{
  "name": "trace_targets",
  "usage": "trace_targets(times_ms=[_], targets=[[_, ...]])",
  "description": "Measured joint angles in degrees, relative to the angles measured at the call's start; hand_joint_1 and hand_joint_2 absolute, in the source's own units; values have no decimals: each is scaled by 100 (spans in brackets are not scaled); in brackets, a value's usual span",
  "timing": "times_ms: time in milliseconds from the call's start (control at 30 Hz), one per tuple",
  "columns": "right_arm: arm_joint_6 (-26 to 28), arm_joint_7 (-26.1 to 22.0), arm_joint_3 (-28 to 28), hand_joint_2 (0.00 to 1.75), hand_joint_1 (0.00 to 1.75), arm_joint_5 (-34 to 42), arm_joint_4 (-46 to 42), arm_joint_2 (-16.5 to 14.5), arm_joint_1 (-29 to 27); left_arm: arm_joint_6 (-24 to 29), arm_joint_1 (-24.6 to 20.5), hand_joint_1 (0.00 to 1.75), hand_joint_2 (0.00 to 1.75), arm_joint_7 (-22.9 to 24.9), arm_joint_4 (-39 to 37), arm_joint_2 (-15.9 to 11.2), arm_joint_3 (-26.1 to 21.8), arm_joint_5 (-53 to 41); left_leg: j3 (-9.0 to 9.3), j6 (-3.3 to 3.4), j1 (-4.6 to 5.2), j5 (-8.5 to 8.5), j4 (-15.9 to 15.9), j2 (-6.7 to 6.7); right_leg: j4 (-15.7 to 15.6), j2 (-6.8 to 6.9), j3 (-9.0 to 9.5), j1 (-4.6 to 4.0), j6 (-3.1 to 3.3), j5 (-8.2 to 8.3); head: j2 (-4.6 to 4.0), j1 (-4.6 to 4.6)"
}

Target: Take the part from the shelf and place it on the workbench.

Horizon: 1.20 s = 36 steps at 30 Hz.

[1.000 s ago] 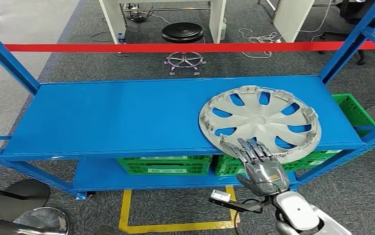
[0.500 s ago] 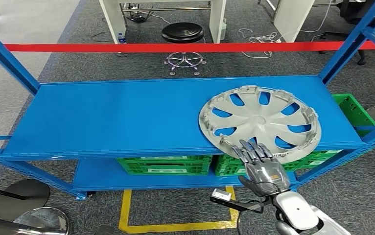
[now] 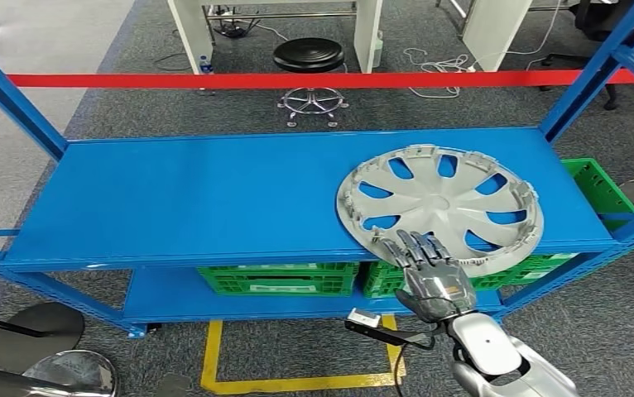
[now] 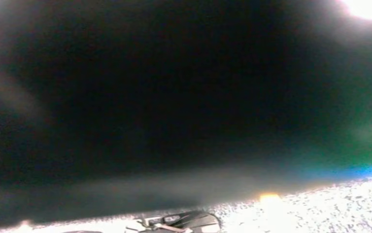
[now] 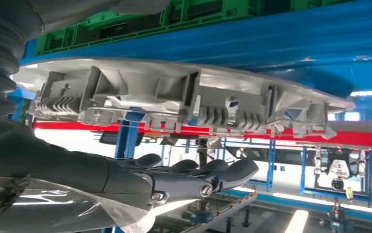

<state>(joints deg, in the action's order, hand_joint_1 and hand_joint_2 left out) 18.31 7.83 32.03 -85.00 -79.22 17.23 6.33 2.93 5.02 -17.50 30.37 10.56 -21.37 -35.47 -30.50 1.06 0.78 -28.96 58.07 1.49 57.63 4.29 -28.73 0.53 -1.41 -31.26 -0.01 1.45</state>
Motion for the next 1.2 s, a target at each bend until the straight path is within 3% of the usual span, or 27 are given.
trace_targets(times_ms=[467, 1200], targets=[[-12, 32, -234, 175, 0, -66, 391, -180, 181, 9, -186, 0, 0, -95, -390, -50, -144, -62, 0, 0, 0, 0, 0, 0, 0, 0, -1, 0, 0, 0, 1, -1], [-64, 56, -885, 175, 0, -210, 521, -197, 121, -16, -211, 0, 0, -102, -462, -58, -400, -415, 0, 0, 0, 0, 1, 0, 0, 0, -2, 0, 0, 0, 0, 1]])
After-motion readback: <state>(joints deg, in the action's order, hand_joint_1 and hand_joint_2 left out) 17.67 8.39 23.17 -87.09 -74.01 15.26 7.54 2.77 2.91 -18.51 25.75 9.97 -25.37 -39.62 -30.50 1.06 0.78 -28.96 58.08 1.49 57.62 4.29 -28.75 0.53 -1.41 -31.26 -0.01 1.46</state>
